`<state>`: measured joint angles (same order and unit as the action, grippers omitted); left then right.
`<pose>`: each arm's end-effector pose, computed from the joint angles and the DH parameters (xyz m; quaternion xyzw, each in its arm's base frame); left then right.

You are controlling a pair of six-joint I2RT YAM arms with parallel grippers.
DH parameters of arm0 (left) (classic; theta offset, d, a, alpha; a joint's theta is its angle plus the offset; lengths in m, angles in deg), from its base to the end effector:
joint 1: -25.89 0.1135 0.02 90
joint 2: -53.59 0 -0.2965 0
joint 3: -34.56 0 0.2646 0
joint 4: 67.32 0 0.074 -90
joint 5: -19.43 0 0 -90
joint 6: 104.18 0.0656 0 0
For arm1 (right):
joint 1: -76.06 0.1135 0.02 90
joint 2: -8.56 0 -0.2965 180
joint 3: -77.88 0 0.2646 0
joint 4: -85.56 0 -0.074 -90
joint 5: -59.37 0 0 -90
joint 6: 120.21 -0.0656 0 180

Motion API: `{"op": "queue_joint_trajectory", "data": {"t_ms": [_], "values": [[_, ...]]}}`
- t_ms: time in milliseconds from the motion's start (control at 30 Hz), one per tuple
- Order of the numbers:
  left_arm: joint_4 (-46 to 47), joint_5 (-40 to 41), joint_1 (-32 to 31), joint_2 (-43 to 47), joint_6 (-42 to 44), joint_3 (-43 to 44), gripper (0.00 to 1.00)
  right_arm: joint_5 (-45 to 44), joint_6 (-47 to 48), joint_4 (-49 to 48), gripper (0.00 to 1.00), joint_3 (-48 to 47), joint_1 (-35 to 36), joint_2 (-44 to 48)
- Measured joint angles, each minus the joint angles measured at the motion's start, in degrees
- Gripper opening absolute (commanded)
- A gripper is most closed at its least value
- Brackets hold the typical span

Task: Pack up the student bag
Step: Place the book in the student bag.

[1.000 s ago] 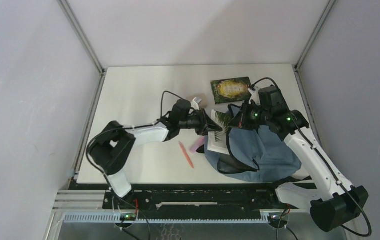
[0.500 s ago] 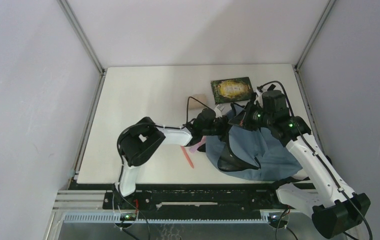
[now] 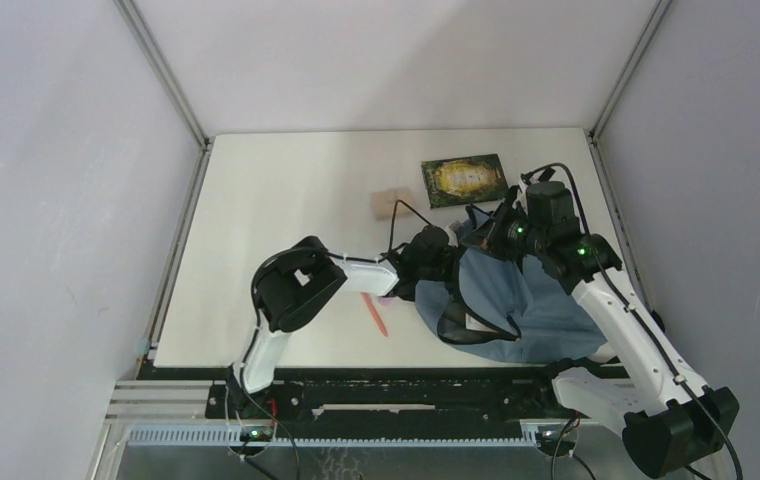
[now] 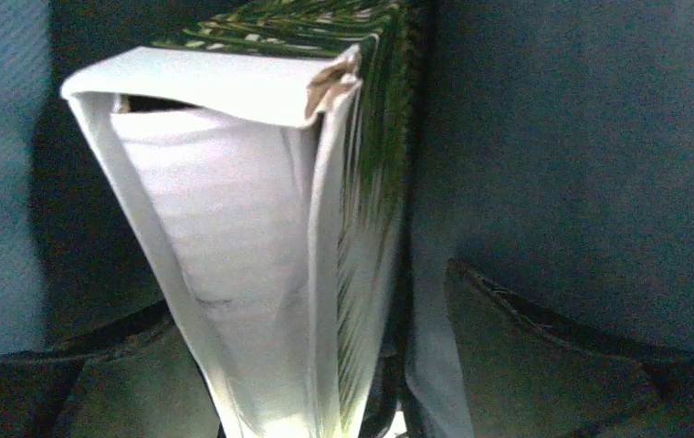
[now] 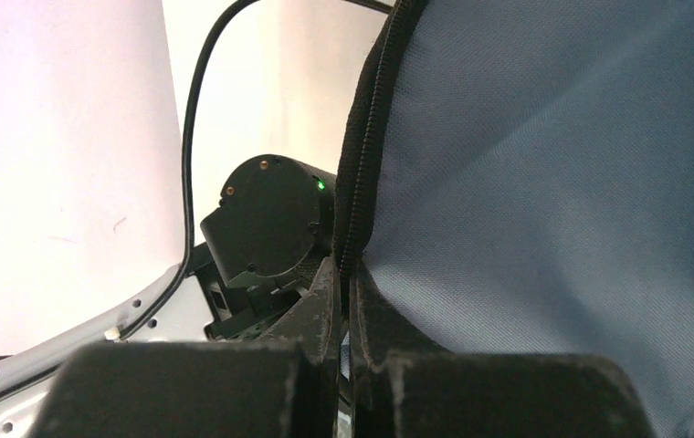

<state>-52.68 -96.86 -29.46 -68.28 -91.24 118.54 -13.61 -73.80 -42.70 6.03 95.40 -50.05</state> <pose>0.2646 -0.4339 0.1504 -0.0303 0.8222 -0.5668 0.0424 0.2108 0.0943 0.3421 0.1242 0.8844 0.3380 0.2969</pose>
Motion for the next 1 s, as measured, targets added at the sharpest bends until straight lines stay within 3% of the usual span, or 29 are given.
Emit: {"op": "queue_joint_trajectory", "data": {"t_ms": [200,633,1000], "values": [[-13.3,0.3,0.0,1.9,7.9,1.6,0.91,-0.3,-0.1,-0.2,0.0,0.6,-0.5,0.3],[-44.0,4.1,0.1,7.8,32.0,16.4,0.94,-1.4,0.4,0.2,0.0,0.7,-3.0,2.6],[-60.3,11.8,0.3,10.7,48.6,19.4,0.84,-1.4,1.0,1.5,0.0,0.7,-4.4,2.9]]}}
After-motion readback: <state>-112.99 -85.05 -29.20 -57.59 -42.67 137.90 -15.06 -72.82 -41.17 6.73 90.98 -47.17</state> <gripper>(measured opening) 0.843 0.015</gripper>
